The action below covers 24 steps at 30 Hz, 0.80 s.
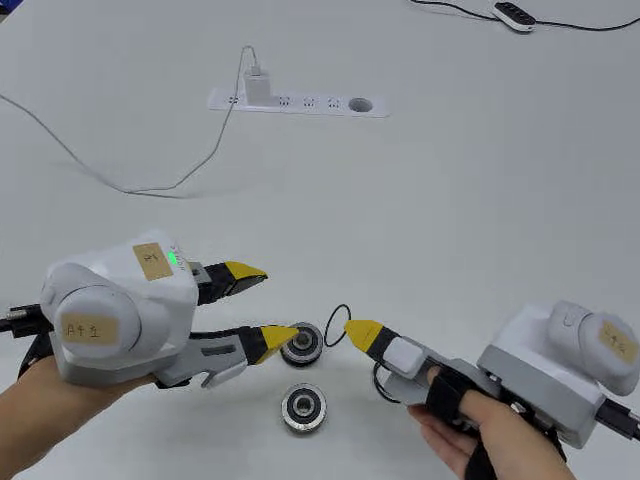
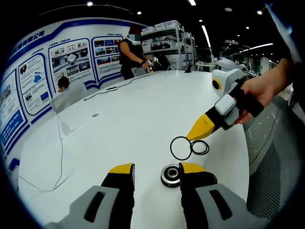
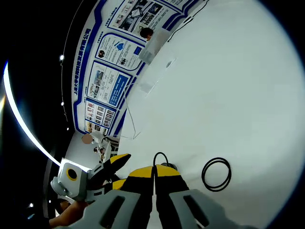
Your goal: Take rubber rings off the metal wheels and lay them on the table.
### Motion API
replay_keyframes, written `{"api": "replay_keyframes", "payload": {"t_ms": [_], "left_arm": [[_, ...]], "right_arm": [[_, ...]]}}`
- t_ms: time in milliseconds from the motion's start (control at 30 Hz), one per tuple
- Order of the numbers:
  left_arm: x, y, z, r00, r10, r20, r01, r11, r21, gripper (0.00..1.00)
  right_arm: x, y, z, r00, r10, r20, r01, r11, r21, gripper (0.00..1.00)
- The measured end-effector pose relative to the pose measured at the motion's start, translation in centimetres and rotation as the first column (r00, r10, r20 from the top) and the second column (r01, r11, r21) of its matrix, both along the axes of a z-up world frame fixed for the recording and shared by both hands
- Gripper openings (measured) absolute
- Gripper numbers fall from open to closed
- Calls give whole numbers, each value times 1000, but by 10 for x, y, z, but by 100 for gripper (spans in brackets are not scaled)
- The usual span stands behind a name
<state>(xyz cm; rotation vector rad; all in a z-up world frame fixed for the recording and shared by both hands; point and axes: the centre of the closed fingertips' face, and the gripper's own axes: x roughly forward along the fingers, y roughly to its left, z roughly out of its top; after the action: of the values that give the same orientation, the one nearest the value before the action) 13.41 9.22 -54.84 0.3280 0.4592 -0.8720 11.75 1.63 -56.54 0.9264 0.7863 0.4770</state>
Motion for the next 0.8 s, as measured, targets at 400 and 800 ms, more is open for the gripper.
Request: {"api": "replay_keyframes", "payload": {"t_ms": [400, 800], "left_arm": [[0, 0, -4, 1000, 2, -5, -2, 1000, 18, 39], [-2, 0, -6, 1000, 8, -10, -8, 1000, 25, 39]], "right_arm": [[-9, -39, -23, 993, -95, -73, 95, 995, -6, 1], [-17, -60, -36, 982, -141, -128, 138, 990, -31, 1]]}}
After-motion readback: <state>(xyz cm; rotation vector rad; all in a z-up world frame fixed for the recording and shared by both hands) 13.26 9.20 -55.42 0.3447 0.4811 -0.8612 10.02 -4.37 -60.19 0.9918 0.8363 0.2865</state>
